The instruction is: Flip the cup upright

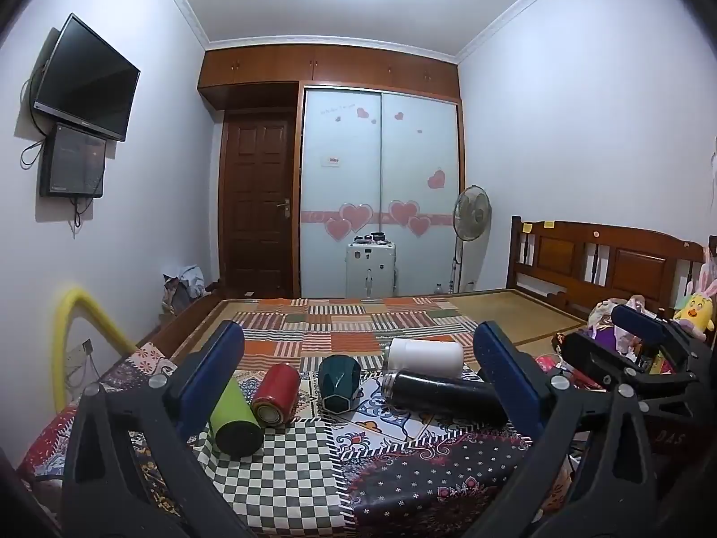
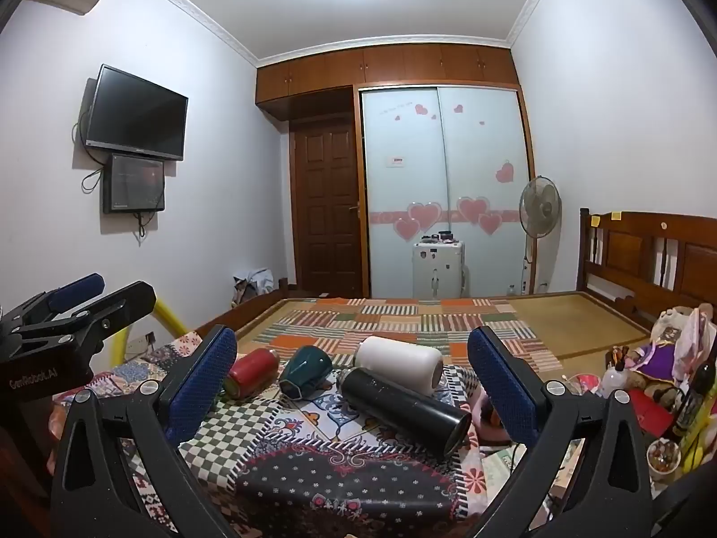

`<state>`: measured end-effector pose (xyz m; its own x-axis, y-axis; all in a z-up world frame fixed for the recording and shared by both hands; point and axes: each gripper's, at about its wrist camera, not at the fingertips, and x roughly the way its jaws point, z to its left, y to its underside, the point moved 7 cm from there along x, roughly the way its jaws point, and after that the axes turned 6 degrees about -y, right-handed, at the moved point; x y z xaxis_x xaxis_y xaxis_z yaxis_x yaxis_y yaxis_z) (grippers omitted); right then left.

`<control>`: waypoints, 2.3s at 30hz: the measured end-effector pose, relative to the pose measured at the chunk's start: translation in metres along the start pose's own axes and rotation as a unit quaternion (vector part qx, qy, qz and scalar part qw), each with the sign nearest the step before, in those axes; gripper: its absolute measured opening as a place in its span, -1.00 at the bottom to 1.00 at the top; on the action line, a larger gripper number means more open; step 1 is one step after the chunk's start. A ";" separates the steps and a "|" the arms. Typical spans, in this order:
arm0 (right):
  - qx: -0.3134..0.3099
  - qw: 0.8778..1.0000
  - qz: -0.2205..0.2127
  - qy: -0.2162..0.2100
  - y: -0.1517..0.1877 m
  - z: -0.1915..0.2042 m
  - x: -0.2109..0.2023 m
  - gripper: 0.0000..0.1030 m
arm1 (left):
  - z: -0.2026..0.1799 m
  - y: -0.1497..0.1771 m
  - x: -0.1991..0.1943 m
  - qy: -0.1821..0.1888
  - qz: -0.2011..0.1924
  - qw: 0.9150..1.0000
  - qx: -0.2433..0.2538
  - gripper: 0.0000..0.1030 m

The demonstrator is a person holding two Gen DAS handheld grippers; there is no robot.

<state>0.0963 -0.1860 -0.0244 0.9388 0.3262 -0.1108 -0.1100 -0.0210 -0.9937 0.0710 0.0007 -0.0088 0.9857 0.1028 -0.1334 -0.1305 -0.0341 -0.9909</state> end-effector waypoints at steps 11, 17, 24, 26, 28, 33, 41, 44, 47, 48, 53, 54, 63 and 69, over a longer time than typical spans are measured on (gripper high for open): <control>0.000 1.000 -0.001 0.000 -0.001 0.000 0.000 1.00 | 0.003 -0.001 0.003 0.000 -0.008 1.000 -0.001 1.00; -0.002 1.000 -0.002 0.000 -0.001 0.001 -0.001 1.00 | 0.000 -0.002 -0.006 -0.002 -0.013 1.000 0.004 1.00; -0.001 1.000 -0.002 0.000 -0.001 0.001 -0.001 1.00 | -0.001 -0.002 -0.007 0.001 -0.010 1.000 0.001 1.00; -0.001 1.000 -0.003 0.000 -0.001 0.001 -0.001 1.00 | -0.001 -0.002 -0.007 0.001 -0.009 1.000 0.002 1.00; -0.001 1.000 -0.003 0.000 -0.001 0.001 -0.001 1.00 | -0.002 -0.002 -0.007 0.001 -0.009 1.000 0.003 1.00; -0.001 1.000 -0.003 0.000 -0.001 -0.001 -0.001 1.00 | -0.002 0.000 -0.006 0.000 -0.007 1.000 0.003 1.00; -0.001 1.000 -0.003 0.001 -0.003 0.001 -0.001 1.00 | -0.001 0.003 -0.004 0.002 -0.005 1.000 0.002 1.00; -0.001 1.000 -0.003 0.001 -0.002 0.001 -0.001 1.00 | -0.001 0.003 -0.004 0.002 -0.005 1.000 0.002 1.00; 0.000 1.000 -0.003 0.000 -0.003 0.001 -0.001 1.00 | -0.001 0.003 -0.003 0.002 -0.005 1.000 0.003 1.00; 0.000 1.000 -0.003 0.000 -0.003 0.001 -0.001 1.00 | -0.001 0.003 -0.003 0.002 -0.005 1.000 0.003 1.00; 0.000 1.000 -0.003 0.000 -0.003 0.001 -0.001 1.00 | 0.000 0.005 -0.002 0.002 -0.004 1.000 0.002 1.00; -0.001 1.000 -0.003 0.001 -0.003 0.001 -0.001 1.00 | 0.001 0.005 -0.002 0.002 -0.003 1.000 0.002 1.00; 0.001 1.000 -0.004 0.004 0.001 -0.005 -0.003 1.00 | 0.002 0.005 -0.002 0.002 -0.003 1.000 0.002 1.00; 0.001 1.000 -0.005 0.004 0.001 -0.005 -0.004 1.00 | 0.003 0.005 -0.002 0.002 -0.003 1.000 0.002 1.00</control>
<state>0.0946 -0.1923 -0.0247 0.9423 0.3189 -0.1019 -0.1020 -0.0165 -0.9946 0.0679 0.0035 -0.0136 0.9868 0.0997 -0.1274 -0.1250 -0.0302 -0.9917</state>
